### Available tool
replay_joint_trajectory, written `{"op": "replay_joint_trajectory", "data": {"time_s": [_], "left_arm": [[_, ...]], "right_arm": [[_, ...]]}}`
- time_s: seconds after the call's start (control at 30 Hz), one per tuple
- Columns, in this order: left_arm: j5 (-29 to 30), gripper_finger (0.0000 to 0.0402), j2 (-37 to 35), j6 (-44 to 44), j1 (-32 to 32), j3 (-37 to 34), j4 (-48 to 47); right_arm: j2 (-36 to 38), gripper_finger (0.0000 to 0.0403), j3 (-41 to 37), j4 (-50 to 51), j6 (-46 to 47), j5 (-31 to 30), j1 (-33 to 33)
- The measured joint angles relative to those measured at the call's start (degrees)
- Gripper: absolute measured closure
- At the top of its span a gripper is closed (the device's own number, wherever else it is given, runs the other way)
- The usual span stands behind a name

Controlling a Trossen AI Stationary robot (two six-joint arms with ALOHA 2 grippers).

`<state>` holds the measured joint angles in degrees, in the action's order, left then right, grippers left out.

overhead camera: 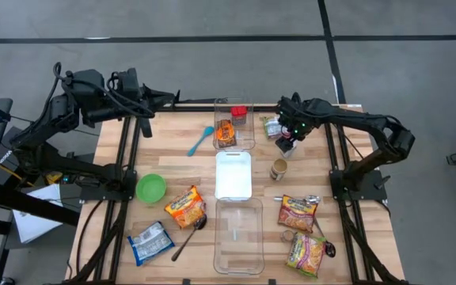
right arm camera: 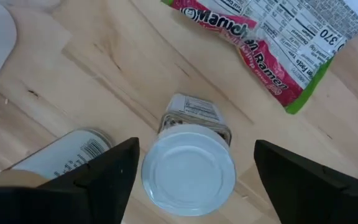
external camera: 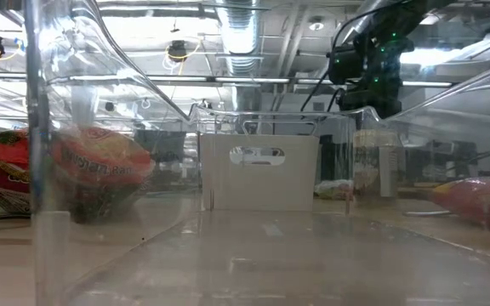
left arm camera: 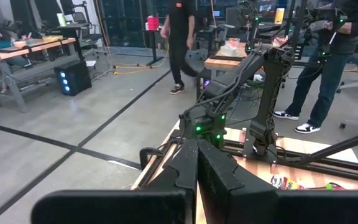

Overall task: Pick & Place Food Item
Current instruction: Put the white seasoning bottle into the top transparent bin

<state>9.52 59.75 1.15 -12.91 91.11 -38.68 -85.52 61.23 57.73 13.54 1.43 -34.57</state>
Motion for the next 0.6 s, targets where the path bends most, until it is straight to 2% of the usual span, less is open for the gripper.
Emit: {"op": "replay_joint_trajectory", "data": {"time_s": [0.4, 0.53, 0.6], "left_arm": [[-0.04, 0.0399, 0.00, -0.01, 0.00, -0.02, 0.02], [-0.04, 0.0399, 0.00, 0.00, 0.00, 0.00, 0.02], [-0.06, 0.0399, 0.00, 0.00, 0.00, -0.02, 0.02]], "right_arm": [[0.00, 0.0162, -0.73, 1.32, -0.31, -0.02, 0.00], [0.13, 0.0203, -1.51, 1.37, -0.46, -0.17, 0.17], [0.17, 0.0204, -1.53, 1.42, -0.61, -0.33, 0.69]]}}
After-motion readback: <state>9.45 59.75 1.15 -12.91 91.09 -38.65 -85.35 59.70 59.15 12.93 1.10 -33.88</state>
